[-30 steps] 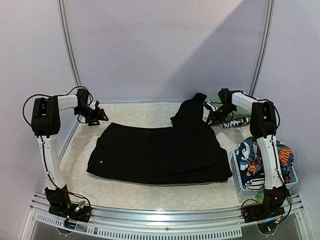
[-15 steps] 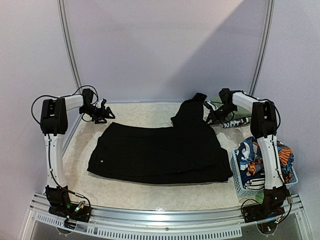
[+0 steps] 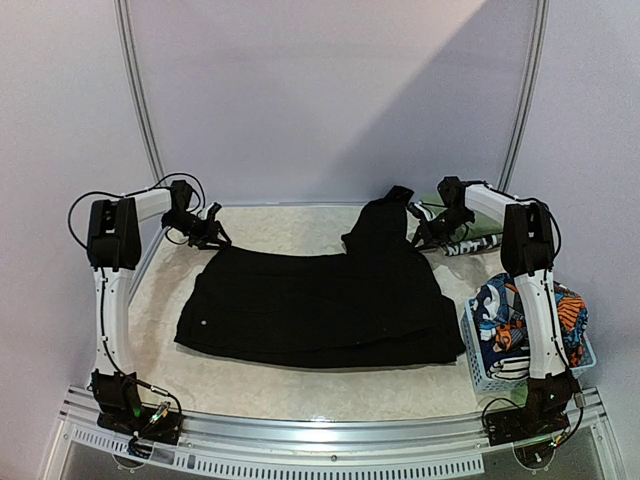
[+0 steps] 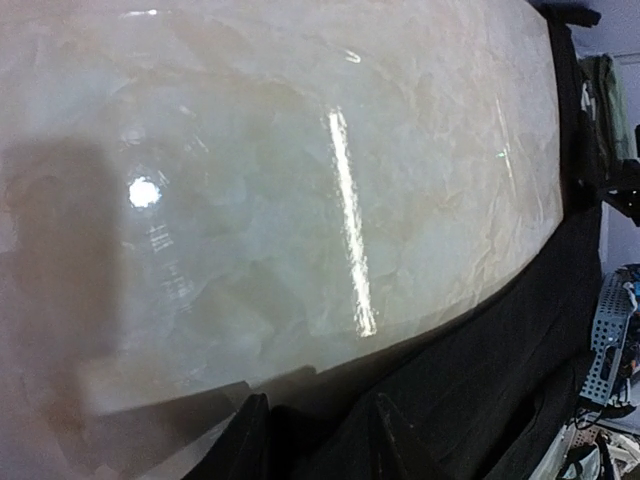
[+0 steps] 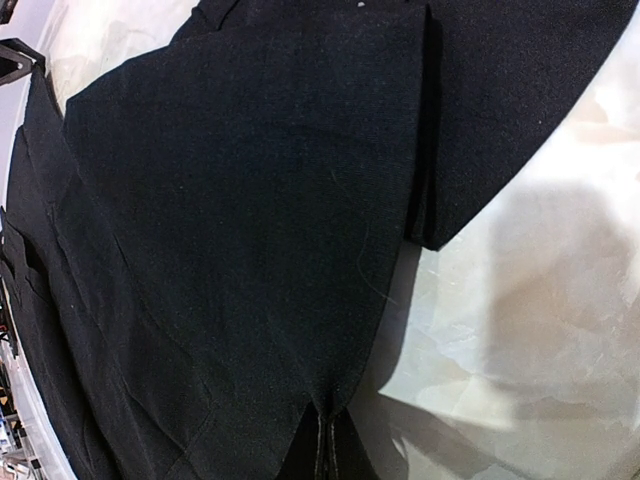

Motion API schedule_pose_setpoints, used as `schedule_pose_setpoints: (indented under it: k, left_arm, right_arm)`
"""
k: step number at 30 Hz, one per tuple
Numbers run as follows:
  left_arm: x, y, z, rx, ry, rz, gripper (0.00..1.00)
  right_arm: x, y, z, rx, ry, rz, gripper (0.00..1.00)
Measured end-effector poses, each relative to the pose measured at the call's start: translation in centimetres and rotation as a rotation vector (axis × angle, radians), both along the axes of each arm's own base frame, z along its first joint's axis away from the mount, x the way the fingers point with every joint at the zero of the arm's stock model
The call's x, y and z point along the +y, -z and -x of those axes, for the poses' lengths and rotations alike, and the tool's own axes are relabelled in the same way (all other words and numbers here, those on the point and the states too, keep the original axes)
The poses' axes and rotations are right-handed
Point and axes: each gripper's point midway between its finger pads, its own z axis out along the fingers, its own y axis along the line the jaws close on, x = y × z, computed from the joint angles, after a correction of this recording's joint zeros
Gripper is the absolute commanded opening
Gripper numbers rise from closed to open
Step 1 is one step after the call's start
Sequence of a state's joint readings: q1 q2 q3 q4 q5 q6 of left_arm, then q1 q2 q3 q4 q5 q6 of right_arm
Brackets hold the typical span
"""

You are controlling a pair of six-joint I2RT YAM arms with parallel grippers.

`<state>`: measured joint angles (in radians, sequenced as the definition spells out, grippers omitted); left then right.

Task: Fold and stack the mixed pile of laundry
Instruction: Pick up the 1/3-folded shirt from the center of the board.

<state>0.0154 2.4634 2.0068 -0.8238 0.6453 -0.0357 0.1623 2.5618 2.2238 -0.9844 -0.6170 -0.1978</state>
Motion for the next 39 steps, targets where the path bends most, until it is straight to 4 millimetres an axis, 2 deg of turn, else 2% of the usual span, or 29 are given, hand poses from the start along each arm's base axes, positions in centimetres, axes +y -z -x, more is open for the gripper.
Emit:
schedule_pose_setpoints:
  k: [4, 10, 12, 16, 19, 28, 30, 33, 39]
  left_arm:
    - [-0.4, -0.2, 0.1, 0.001, 0.013, 0.019, 0.3]
    - [-0.6, 0.1, -0.7, -0.009, 0.021, 0.034, 0.24]
    - [-0.6, 0.4, -0.6, -0.003, 0.021, 0.035, 0.17]
    - [-0.7, 0.5, -0.3, 0.007, 0.028, 0.038, 0.12]
    - [-0.8, 0.5, -0.3, 0.005, 0.034, 0.042, 0.0]
    - [-1.0, -0.1, -0.4, -0.005, 0.03, 0.06, 0.0]
    - [-1.1, -0.9, -0.5, -0.022, 0.023, 0.07, 0.0]
    - [-1.3, -3.3, -0.8, -0.066, 0.016, 0.086, 0.0]
    - [-1.6, -9.6, -1.0, -0.201, 0.013, 0.109, 0.0]
  right_arm:
    - [0.0, 0.0, 0.0, 0.0, 0.0, 0.0, 0.02]
    - [0.0, 0.0, 0.0, 0.002, 0.002, 0.0, 0.03]
    - [0.0, 0.0, 0.0, 0.001, 0.003, 0.0, 0.02]
    - [0.0, 0.0, 0.0, 0.001, 0.003, 0.001, 0.03]
    - [0.0, 0.0, 0.0, 0.001, 0.002, 0.001, 0.03]
    - [0.1, -0.1, 0.0, 0.0, -0.001, -0.006, 0.0]
    - [0.2, -0.2, -0.1, -0.007, -0.006, -0.013, 0.0]
    - [0.4, -0.8, -0.2, -0.024, -0.015, -0.023, 0.0]
    - [0.7, -4.3, -0.3, -0.095, -0.035, -0.049, 0.0]
